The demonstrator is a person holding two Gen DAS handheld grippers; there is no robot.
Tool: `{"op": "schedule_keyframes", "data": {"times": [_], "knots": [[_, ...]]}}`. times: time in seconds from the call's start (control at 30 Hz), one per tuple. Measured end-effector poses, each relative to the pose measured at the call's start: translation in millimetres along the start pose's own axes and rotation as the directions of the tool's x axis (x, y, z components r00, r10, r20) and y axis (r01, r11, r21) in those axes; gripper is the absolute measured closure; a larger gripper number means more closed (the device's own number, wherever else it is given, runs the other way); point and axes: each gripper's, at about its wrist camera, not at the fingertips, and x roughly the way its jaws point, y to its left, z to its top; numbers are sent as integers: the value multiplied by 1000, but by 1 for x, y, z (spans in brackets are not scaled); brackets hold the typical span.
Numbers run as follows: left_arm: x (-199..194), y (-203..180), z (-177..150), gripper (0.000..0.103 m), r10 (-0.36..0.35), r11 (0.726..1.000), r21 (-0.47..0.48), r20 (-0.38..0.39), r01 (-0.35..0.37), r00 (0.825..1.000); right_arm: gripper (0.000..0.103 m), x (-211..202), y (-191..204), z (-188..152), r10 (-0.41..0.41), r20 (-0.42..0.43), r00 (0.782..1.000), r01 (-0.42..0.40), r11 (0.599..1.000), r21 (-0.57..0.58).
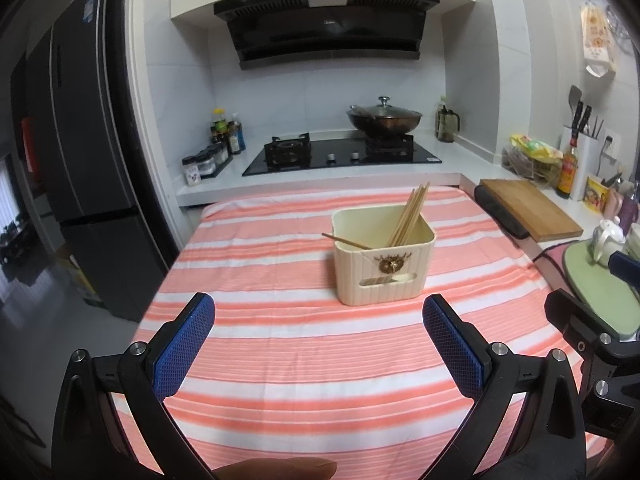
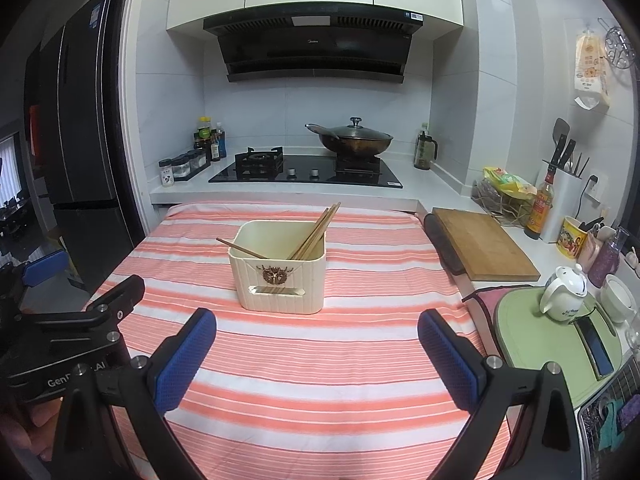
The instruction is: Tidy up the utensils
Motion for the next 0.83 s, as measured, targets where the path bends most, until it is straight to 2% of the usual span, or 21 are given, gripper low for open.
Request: {"op": "schedule_keyframes", "data": {"times": [0.57, 0.73, 0.83], "knots": [[2, 2, -2, 0, -9, 1000, 0, -8, 9, 1000, 0, 3, -1, -4, -5, -10, 1000, 5, 1000, -3], [-4, 4, -3, 0, 15, 1000, -4, 26, -15, 1000, 0, 4, 2, -5, -29, -10, 1000, 28, 999, -18], [-6, 5, -3, 0, 0, 1000, 1, 38, 0, 999, 0, 5, 2, -7, -32, -15, 999, 32, 999, -16]]}}
